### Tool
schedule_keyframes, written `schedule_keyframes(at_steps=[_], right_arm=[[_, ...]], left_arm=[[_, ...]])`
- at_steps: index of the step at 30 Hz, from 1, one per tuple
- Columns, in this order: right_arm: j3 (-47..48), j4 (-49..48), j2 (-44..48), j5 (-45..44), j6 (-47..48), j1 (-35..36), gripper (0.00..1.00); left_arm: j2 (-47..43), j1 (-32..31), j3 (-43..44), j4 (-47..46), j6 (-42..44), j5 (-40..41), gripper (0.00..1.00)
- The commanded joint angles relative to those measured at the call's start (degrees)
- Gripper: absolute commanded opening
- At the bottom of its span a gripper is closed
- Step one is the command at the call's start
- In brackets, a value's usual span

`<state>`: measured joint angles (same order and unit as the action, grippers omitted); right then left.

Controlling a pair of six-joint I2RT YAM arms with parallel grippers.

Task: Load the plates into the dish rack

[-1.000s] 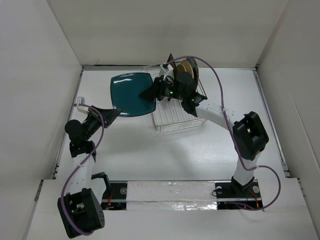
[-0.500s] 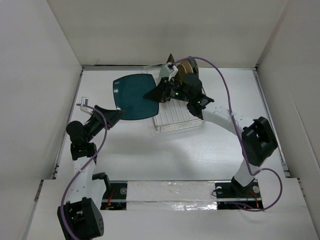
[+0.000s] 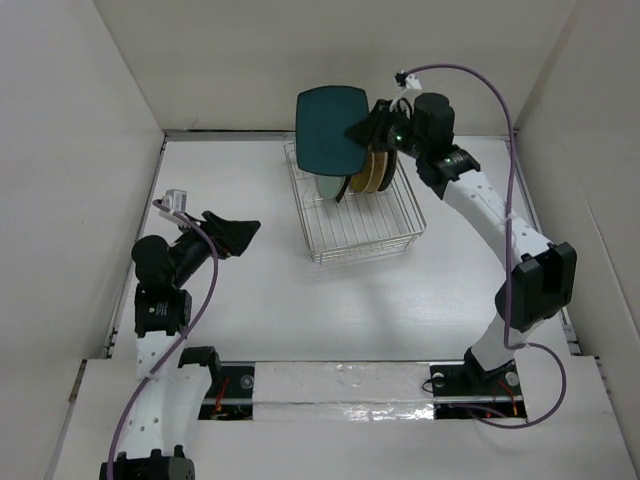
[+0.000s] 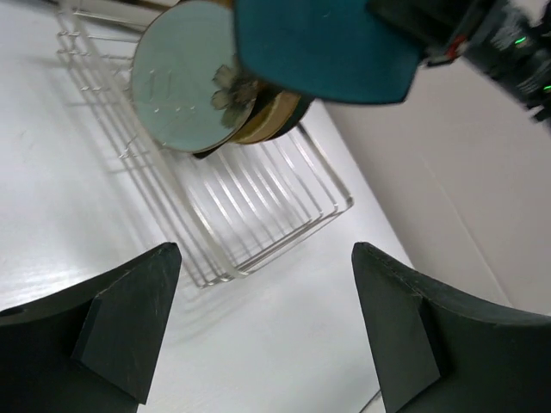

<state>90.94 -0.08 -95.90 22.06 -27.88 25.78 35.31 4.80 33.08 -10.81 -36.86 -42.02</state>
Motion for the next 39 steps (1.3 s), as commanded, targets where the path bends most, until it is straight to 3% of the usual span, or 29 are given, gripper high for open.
schedule_keyframes(at_steps=[1, 5, 10, 14, 28, 39], right_arm=[[11.7, 2.7, 1.1, -5.2, 4.5, -1.5, 0.00], [23.6, 18.2, -6.2, -15.1, 12.8, -0.9, 0.00], [34.8, 28.0, -13.5, -27.7, 18.1, 3.2, 0.00], [44.4, 37.2, -20.3, -34.5, 20.4, 5.2, 0.00], [48.9, 40.4, -29.9, -45.9, 17.9, 8.4, 0.00], [52.5, 38.2, -38.4, -42.0, 15.4, 8.4, 0.00]], left_arm=[[-1.5, -2.7, 2.2, 7.4, 9.2, 8.5, 0.79], [-3.5, -7.2, 3.4, 10.7, 13.6, 13.5, 0.73], [-4.9, -15.2, 5.9, 15.6, 18.5, 22.2, 0.61], [-6.9, -17.6, 5.8, 16.9, 20.0, 23.9, 0.59], [-9.7, -18.2, 5.0, 17.0, 19.6, 23.0, 0.59], [-9.4, -18.8, 5.1, 17.0, 19.5, 23.4, 0.59]])
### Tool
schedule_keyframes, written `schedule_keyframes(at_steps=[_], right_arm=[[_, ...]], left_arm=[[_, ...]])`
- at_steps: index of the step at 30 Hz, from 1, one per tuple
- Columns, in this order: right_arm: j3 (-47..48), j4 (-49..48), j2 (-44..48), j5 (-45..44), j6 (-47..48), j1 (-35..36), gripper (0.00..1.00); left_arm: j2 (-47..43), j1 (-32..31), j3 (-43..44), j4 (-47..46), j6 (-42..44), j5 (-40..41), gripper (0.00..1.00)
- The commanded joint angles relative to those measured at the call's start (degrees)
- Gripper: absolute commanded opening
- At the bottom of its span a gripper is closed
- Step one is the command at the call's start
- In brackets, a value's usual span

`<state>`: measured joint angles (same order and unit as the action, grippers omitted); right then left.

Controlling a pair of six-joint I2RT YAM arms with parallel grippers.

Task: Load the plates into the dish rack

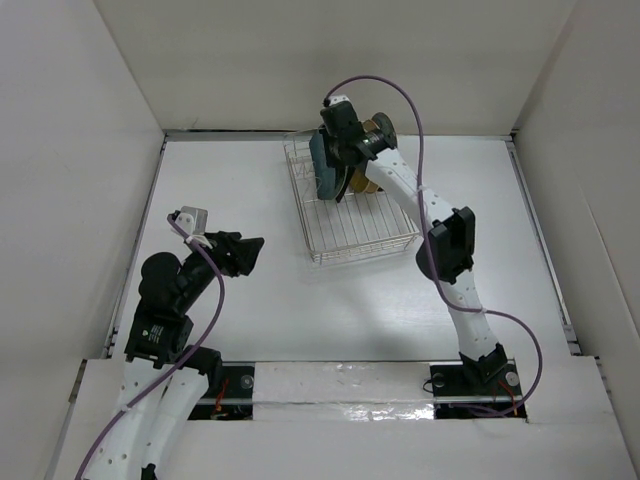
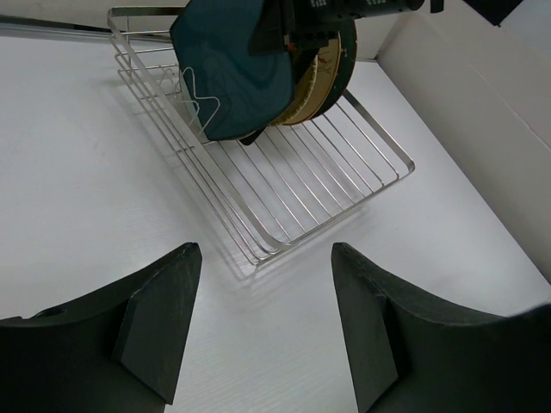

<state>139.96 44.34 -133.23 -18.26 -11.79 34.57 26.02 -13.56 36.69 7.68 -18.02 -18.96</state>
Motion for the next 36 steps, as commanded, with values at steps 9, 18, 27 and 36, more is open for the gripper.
schedule_keyframes(at_steps=[9, 18, 27, 36], right_arm=[[5.4, -7.0, -4.1, 0.6, -0.8, 0.1, 0.00], [-5.6, -22.2, 3.7, 4.5, -3.3, 1.3, 0.65], [-8.8, -27.6, 9.9, 0.6, -0.6, 3.5, 0.78], [-42.6, -43.6, 26.0, -7.9, -0.6, 5.9, 0.57]], left_arm=[[1.0, -0.4, 1.5, -1.4, 0.7, 0.7, 0.59], [1.9, -0.4, 1.5, -1.0, 0.8, 2.3, 0.59], [2.8, -0.4, 1.7, -0.6, 0.9, 3.7, 0.59], [2.6, -0.4, 1.5, -0.3, 0.6, 5.3, 0.59]])
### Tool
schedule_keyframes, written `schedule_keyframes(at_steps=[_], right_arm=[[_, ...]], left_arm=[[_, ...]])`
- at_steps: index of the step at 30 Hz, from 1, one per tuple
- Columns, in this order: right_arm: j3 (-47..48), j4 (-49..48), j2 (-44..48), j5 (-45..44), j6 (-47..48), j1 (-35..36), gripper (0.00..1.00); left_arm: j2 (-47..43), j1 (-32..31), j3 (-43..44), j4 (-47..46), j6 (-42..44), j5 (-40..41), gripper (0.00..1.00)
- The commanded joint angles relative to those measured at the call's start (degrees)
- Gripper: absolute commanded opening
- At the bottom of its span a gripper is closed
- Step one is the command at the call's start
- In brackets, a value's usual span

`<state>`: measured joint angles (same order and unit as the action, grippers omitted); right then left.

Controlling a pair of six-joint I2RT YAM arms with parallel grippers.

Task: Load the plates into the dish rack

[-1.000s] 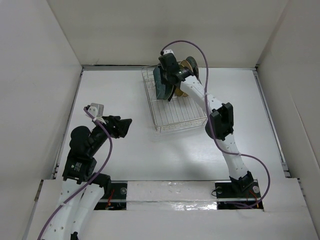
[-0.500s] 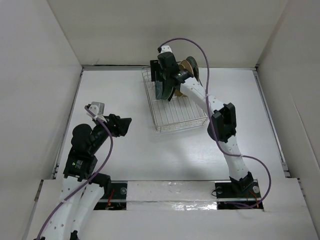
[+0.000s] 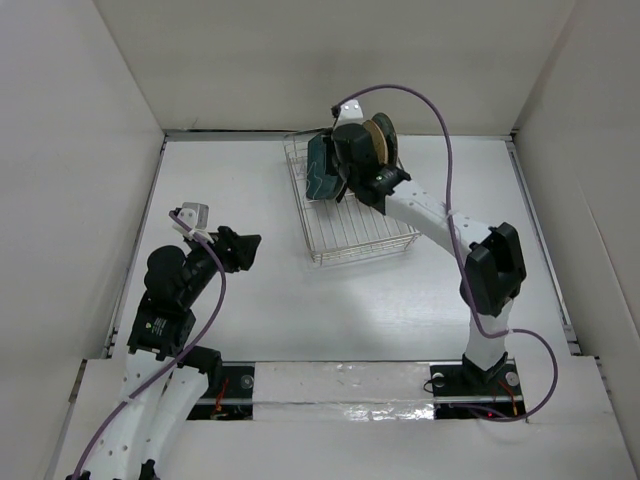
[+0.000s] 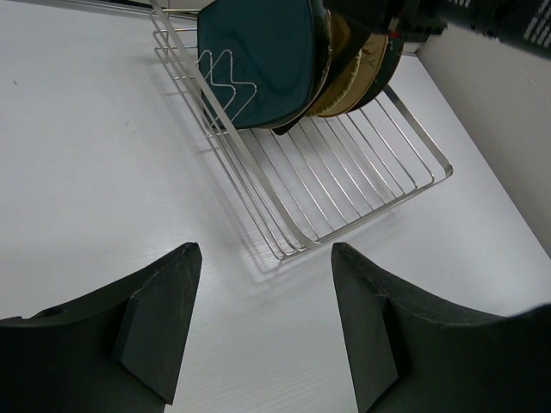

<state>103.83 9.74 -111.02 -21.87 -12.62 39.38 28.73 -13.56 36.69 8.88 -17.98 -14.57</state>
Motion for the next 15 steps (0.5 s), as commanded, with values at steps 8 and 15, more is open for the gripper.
schedule_keyframes(at_steps=[8, 15], right_arm=[[-13.5, -8.3, 4.0, -6.1, -3.0, 2.8, 0.33], [-13.8, -7.5, 0.2, -8.7, -7.9, 2.3, 0.37]], left_arm=[[0.4, -0.4, 1.5, -1.2, 0.6, 1.6, 0.59], [-0.4, -0.4, 1.4, -1.4, 0.6, 1.4, 0.59]])
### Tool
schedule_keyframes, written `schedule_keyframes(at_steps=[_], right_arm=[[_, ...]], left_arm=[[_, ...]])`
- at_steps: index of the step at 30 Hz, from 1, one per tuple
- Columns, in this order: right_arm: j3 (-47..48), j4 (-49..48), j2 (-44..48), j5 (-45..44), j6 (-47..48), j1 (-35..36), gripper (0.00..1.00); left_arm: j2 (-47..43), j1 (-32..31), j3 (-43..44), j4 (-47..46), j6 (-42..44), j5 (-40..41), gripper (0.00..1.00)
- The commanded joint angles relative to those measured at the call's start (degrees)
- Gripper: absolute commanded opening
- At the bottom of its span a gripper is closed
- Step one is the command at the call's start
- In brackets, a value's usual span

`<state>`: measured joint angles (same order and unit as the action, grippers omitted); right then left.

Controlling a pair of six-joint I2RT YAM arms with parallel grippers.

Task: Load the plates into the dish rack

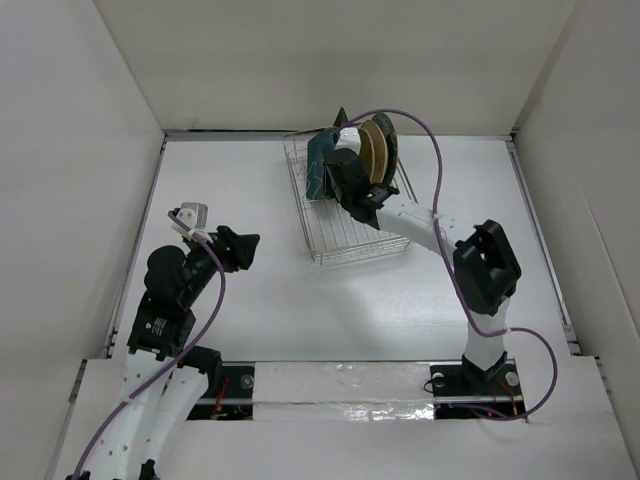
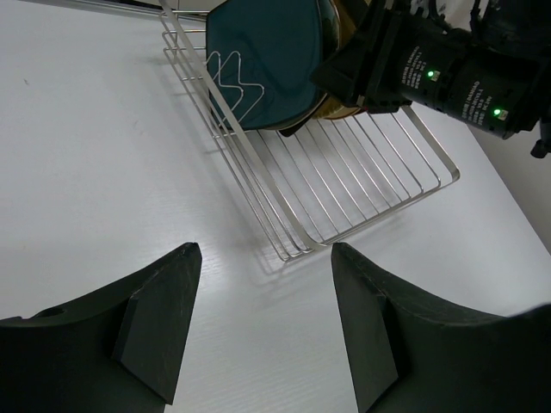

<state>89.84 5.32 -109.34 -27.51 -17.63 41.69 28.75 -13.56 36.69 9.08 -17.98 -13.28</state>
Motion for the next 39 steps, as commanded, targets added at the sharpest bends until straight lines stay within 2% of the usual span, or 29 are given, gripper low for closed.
schedule_keyframes(at_steps=[1, 9, 12, 16, 21, 30, 38, 39], right_arm=[[0.4, -3.1, -1.9, -2.2, -3.3, 0.0, 0.36], [4.7, 1.7, -6.4, -2.2, -5.8, -0.6, 0.35], [2.5, 0.8, -5.6, -3.1, -6.8, -0.6, 0.34], [-2.3, -2.8, -1.7, -8.7, -7.4, 0.9, 0.25], [-3.4, -2.6, -0.3, -9.5, -7.5, 0.9, 0.31], [-3.9, -2.9, -1.6, -11.0, -7.8, 0.9, 0.34], [0.8, -2.6, -4.0, -9.3, -6.7, -0.7, 0.33], [1.9, -2.3, -4.9, -8.7, -6.5, -0.7, 0.29]], left_arm=[[-0.5, -0.4, 1.4, -1.6, 0.6, 0.0, 0.59], [-1.4, -0.4, 1.3, -1.9, 0.8, -0.7, 0.59], [-1.5, -0.4, 1.3, -2.0, 0.8, -1.0, 0.59], [-1.8, -0.4, 1.3, -2.0, 0.8, -1.4, 0.59], [-1.9, -0.4, 1.3, -2.1, 0.8, -1.7, 0.59], [-2.0, -0.4, 1.3, -2.1, 0.8, -1.9, 0.59], [-2.0, -0.4, 1.2, -2.1, 0.8, -1.8, 0.59], [-1.9, -0.4, 1.3, -2.1, 0.8, -1.8, 0.59]])
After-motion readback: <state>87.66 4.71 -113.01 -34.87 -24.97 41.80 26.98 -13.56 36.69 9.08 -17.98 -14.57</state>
